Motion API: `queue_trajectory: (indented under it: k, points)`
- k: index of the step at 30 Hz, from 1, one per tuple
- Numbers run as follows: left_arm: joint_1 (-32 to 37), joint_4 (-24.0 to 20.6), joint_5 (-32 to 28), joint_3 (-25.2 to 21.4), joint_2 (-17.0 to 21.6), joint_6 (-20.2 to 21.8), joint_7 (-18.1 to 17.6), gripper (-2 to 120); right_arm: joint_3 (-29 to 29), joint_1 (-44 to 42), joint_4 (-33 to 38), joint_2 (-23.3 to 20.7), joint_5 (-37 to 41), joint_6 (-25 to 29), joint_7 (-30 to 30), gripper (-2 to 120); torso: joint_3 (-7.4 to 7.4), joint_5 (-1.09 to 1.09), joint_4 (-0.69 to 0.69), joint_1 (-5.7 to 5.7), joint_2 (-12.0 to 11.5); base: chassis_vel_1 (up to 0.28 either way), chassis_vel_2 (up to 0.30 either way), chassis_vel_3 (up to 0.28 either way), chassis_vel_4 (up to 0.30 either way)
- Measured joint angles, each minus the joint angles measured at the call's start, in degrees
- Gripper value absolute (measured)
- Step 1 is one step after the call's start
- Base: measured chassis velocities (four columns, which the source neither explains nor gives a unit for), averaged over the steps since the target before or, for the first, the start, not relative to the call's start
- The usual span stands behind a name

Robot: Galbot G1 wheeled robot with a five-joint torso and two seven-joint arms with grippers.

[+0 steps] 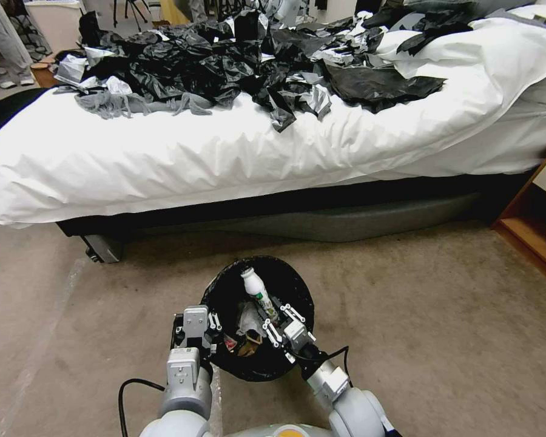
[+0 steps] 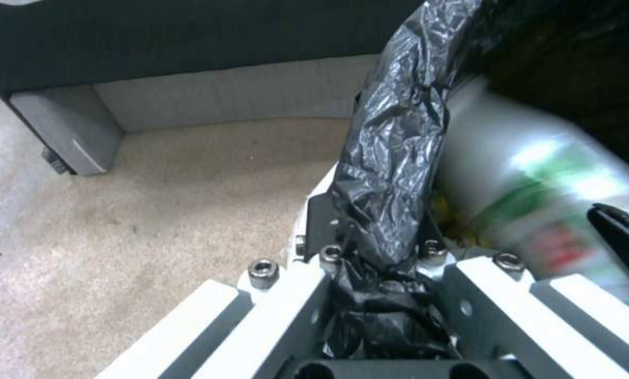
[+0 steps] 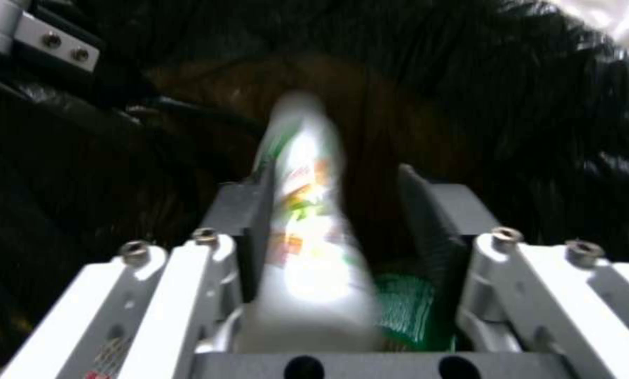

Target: Pick up the trash bin, then pick up the garbage from the floor and place it into the trash bin.

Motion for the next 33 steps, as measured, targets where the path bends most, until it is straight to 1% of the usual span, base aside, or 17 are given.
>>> queue_trajectory:
  k: [2,3,6,7,8,10,13,14,17,20,21,24,26,28,30,32,33]
  points:
    - [0.00,0.00,0.07,0.09,-0.06,0.00,0.03,0,0.03,-0.07,0.44,0.00,-0.23,-0.06,0.00,58,0.00,0.00,0.00,0.00,0.00,0.000,0.000,0.000,0.000]
    - [0.00,0.00,0.07,0.09,-0.06,0.00,0.03,0,0.03,-0.07,0.44,0.00,-0.23,-0.06,0.00,58,0.00,0.00,0.00,0.00,0.00,0.000,0.000,0.000,0.000]
    - [-0.03,0.00,0.09,0.03,-0.05,0.00,0.04,0,0.09,-0.69,1.77,-0.22,-0.52,-0.07,0.00,73,0.00,0.00,0.00,0.00,0.00,0.000,0.000,0.000,0.000]
    - [-0.03,0.00,0.09,0.03,-0.05,0.00,0.04,0,0.09,-0.69,1.77,-0.22,-0.52,-0.07,0.00,73,0.00,0.00,0.00,0.00,0.00,0.000,0.000,0.000,0.000]
    - [-0.02,-0.03,0.05,0.00,-0.03,0.00,0.05,0,0.14,-0.97,2.39,-0.33,-0.54,-0.06,0.00,78,0.00,0.00,0.00,0.00,0.00,0.000,0.000,0.000,0.000]
    - [0.02,-0.24,-0.15,-0.09,0.01,0.00,0.05,0,0.38,-1.87,4.60,-0.62,-0.72,0.03,0.00,86,0.00,0.02,0.00,0.00,0.00,0.000,0.000,0.000,0.000]
    - [0.02,-0.25,-0.28,-0.13,0.01,0.00,0.06,0,0.53,-2.65,6.90,-0.87,-0.74,0.07,0.00,92,0.00,0.01,-0.01,0.00,0.00,0.000,0.000,0.000,0.000]
    - [0.02,-0.25,-0.33,-0.15,0.01,0.08,0.09,0,0.85,-3.42,9.46,-1.11,-0.77,0.18,0.00,98,0.00,0.01,0.00,0.00,0.00,0.000,0.000,0.000,0.000]
    - [-0.03,-0.26,-0.36,-0.16,0.01,0.14,0.13,0,1.29,-4.39,12.55,-1.32,-0.78,0.34,0.09,99,0.00,0.01,0.00,0.00,0.00,0.000,0.000,0.000,0.000]
    - [-0.07,-0.25,-0.53,-0.40,0.07,0.33,0.17,0,2.51,-6.21,20.05,-1.48,-0.20,0.43,1.24,100,0.00,0.01,-0.01,0.00,0.00,0.000,0.000,0.000,0.000]
    - [-0.07,-0.25,-0.53,-0.40,0.07,0.33,0.17,0,2.51,-6.21,20.05,-1.48,-0.20,0.43,1.24,100,0.00,0.01,-0.01,0.00,0.00,0.000,0.000,0.000,0.000]
    - [-0.03,-0.34,-0.56,-0.78,0.14,0.55,0.18,0,4.47,-8.40,27.99,-1.24,0.53,0.34,3.42,100,0.00,-0.01,0.00,0.00,0.00,0.000,0.000,0.000,0.000]
    - [-0.03,-0.36,-0.57,-0.86,0.15,0.60,0.17,0,4.88,-8.80,28.91,-1.13,0.58,0.34,3.94,100,0.00,-0.01,0.00,0.00,0.00,0.000,0.000,0.000,0.000]
    - [-0.01,-0.47,-0.67,-1.07,0.16,0.79,0.17,0,6.77,-10.77,30.82,-0.47,0.53,0.46,7.14,100,0.00,-0.01,0.00,0.00,0.00,0.060,0.051,0.055,0.049]
    - [-0.01,-0.49,-0.70,-1.09,0.16,0.81,0.17,0,7.06,-11.14,30.82,-0.33,0.52,0.46,7.92,100,0.00,-0.01,-0.01,0.00,0.00,0.060,0.051,0.073,0.061]
    - [-0.08,-0.74,-0.85,-1.31,0.17,0.99,0.15,0,8.94,-12.29,29.14,0.46,0.55,0.46,11.65,100,0.00,0.00,-0.01,0.00,0.00,0.060,0.068,0.063,0.060]
    - [-0.08,-0.74,-0.85,-1.31,0.17,0.99,0.15,0,8.94,-12.29,29.14,0.46,0.55,0.46,11.65,100,0.00,0.00,-0.01,0.00,0.00,0.060,0.068,0.060,0.059]
